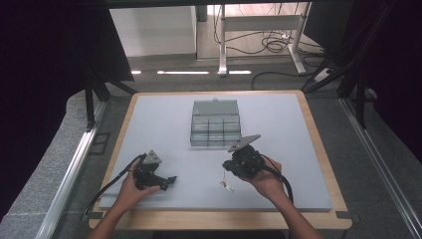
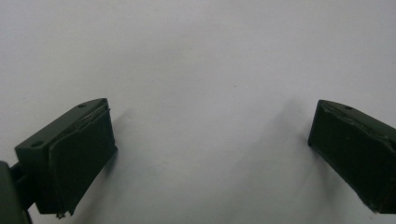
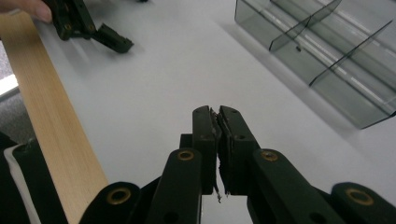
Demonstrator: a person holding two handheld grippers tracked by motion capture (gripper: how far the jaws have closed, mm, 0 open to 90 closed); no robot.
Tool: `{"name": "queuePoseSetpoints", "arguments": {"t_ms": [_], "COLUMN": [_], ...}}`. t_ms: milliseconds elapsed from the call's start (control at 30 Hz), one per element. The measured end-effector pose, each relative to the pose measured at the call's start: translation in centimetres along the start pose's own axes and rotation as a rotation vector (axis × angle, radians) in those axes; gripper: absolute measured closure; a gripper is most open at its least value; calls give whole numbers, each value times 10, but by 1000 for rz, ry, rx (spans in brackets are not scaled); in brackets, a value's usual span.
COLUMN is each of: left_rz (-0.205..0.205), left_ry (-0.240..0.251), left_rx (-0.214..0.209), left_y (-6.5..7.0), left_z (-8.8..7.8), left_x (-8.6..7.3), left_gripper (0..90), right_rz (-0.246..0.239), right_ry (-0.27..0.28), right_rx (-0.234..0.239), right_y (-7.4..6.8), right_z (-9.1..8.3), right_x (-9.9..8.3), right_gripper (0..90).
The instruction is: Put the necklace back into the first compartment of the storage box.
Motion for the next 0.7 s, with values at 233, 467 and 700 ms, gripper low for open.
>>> {"name": "queuePoseSetpoints", "arguments": {"t_ms": [233, 467, 700], "left_rz": [0, -2, -3], "left_ry": [-1, 1, 1], "left_rx": [0, 0, 0], "left_y": [0, 0, 0], "left_z": [0, 0, 0], "left_x": [0, 0, 0], "left_gripper": [2, 2, 2], "right_rz": [-5, 3, -9], "right_ry": [30, 50, 87], "right_rx": [1, 7, -2], "right_y": [2, 9, 11], "right_z": [-14, -27, -44], "right_x": [19, 38, 58], "right_gripper": [841, 841, 841]}}
Point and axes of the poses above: each handheld gripper's, and its own axes: z roughly forward along the jaws, x roughly out of its top, y roughly to its right, the point moved 10 cm from there along z, roughly forward along the jaws, and after that the axes turned 1 degree about -y, right-handed, at the moved point
